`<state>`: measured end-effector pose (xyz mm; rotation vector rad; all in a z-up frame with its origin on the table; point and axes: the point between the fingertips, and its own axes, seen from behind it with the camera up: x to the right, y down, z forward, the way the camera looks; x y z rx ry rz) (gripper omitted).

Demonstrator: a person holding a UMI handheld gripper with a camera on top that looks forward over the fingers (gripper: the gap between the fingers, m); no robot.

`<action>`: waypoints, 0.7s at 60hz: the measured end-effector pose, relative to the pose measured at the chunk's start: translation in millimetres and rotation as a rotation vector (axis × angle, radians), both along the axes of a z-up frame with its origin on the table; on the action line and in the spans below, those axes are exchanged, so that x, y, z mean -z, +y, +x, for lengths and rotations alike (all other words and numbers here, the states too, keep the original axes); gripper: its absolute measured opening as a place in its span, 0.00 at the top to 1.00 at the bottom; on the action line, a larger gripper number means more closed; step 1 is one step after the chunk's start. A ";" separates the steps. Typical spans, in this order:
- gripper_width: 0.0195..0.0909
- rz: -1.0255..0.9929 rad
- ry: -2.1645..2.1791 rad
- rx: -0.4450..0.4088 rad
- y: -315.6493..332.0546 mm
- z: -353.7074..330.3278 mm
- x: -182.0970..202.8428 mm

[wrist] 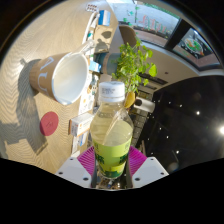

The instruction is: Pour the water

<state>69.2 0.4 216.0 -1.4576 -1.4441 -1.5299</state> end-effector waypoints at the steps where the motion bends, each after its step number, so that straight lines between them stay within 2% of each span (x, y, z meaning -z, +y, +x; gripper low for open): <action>1: 0.71 0.002 0.036 0.009 -0.6 1.1 -0.7; 6: 0.70 0.003 0.260 0.063 -6.5 3.8 -2.5; 20: 0.70 0.012 0.933 0.115 -3.9 -8.0 -8.4; 29: 0.70 -0.040 1.319 0.171 7.4 -9.0 20.7; 42: 0.70 -0.120 1.614 0.270 19.5 -0.7 93.0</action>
